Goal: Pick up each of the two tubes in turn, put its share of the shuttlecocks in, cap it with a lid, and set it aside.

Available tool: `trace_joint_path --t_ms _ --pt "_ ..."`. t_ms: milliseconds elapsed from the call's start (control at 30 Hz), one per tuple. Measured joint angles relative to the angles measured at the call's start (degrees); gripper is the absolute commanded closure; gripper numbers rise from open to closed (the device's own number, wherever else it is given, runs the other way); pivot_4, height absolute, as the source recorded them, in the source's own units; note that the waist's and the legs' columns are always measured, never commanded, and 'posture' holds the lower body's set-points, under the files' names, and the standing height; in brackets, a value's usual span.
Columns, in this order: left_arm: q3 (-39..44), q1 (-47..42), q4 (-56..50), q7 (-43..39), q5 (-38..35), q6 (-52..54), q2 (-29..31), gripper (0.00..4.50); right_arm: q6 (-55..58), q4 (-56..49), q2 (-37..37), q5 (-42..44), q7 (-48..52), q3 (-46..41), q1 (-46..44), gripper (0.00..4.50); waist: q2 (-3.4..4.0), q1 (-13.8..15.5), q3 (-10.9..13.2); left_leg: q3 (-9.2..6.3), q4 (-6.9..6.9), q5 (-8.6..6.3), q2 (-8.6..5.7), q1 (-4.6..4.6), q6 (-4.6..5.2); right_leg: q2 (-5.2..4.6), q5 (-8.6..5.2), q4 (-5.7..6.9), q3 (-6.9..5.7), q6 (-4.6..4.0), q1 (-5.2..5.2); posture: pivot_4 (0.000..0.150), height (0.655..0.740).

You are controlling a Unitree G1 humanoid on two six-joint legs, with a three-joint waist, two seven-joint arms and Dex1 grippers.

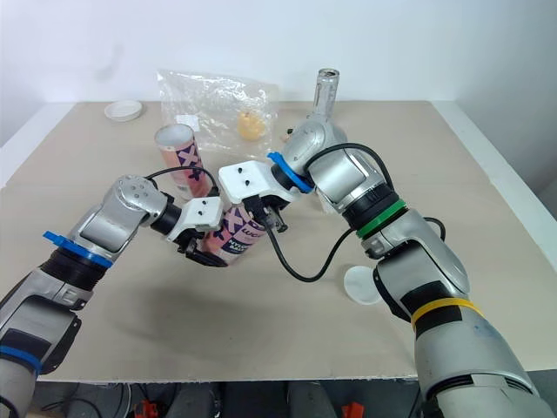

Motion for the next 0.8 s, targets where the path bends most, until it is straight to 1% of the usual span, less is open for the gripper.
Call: trace_joint_path --t_ms 233,400,467,500,567,600,667,733,767,800 --pt "0.6 0.9 -1.3 0.4 -0.3 0.0 -0.3 1.25 4.8 -2.6 -5.0 7.9 0.1 -1.4 -1.2 4.47 0.01 0.2 0.0 -0.02 -0.04 -0.01 -0.03 -0.11 -0.02 -0.05 -0.09 -0.02 -0.04 -0.02 -0.07 0.150 0.7400" --pt "0.9 1.3 -1.6 0.4 -0.5 0.0 -0.4 1.25 9.4 -6.6 -9.8 12.9 0.2 -5.7 -1.6 4.47 0.01 0.2 0.0 -0.07 -0.05 -0.02 -0.03 -0.13 -0.03 -0.06 -0.15 -0.02 -0.09 -0.01 -0.06 0.150 0.7400" --pt "1.0 1.5 -1.6 0.5 -0.5 -0.1 -0.5 1.25 12.1 -9.3 -13.0 15.3 0.2 -8.2 -1.3 4.47 0.02 0.2 0.0 -0.08 -0.05 -0.03 -0.04 -0.15 -0.04 -0.08 -0.17 -0.03 -0.09 0.00 -0.07 0.150 0.7400" --pt "1.1 1.7 -1.6 0.6 -0.7 -0.2 -0.5 1.25 14.6 -11.6 -15.4 17.4 0.2 -10.9 -0.3 4.47 0.02 0.3 0.0 -0.09 -0.05 -0.03 -0.04 -0.15 -0.04 -0.08 -0.18 -0.04 -0.10 0.00 -0.06 0.150 0.7400" --pt "1.3 1.8 -1.6 1.0 -0.7 -0.2 -0.6 1.25 17.0 -13.1 -17.1 19.0 0.2 -13.3 0.9 4.47 0.02 0.2 0.0 -0.08 -0.05 -0.05 -0.05 -0.13 -0.07 -0.10 -0.20 -0.04 -0.09 0.01 -0.04 0.150 0.7400" --pt "1.8 2.5 -1.6 1.7 -1.2 -0.4 -1.1 1.25 20.0 -15.2 -18.7 20.9 0.1 -15.9 3.0 4.47 0.02 0.2 0.0 -0.09 -0.05 -0.06 -0.05 -0.13 -0.06 -0.10 -0.20 -0.04 -0.09 0.00 -0.04 0.150 0.7400" --pt "2.4 3.0 -1.6 2.7 -1.4 -0.8 -1.7 1.25 22.3 -16.4 -19.3 22.2 -0.4 -17.8 4.6 4.47 0.03 0.1 0.0 -0.08 -0.05 -0.05 -0.05 -0.13 -0.06 -0.09 -0.19 -0.03 -0.08 -0.01 -0.05 0.150 0.7400" --pt "3.9 5.0 -1.4 5.6 -2.4 -2.3 -4.4 1.25 25.6 -19.6 -19.9 24.3 -3.4 -22.1 8.3 4.47 0.02 0.2 0.0 -0.09 -0.04 -0.05 -0.04 -0.13 -0.06 -0.10 -0.19 -0.03 -0.08 -0.01 -0.04 0.150 0.7400" --pt "5.4 6.9 -1.3 8.1 -3.7 -3.0 -7.0 1.25 27.5 -21.8 -20.2 25.7 -6.1 -25.3 11.4 4.47 0.00 0.2 0.0 -0.11 -0.02 -0.06 -0.05 -0.15 -0.06 -0.12 -0.20 -0.04 -0.09 0.01 -0.02 0.150 0.7400" --pt "6.1 7.9 -1.3 9.2 -4.5 -3.1 -8.1 1.25 28.4 -22.6 -20.3 26.2 -7.3 -26.5 12.8 4.47 0.00 0.2 0.0 -0.10 -0.02 -0.06 -0.05 -0.18 -0.06 -0.13 -0.19 -0.05 -0.09 0.01 -0.04 0.150 0.7400"
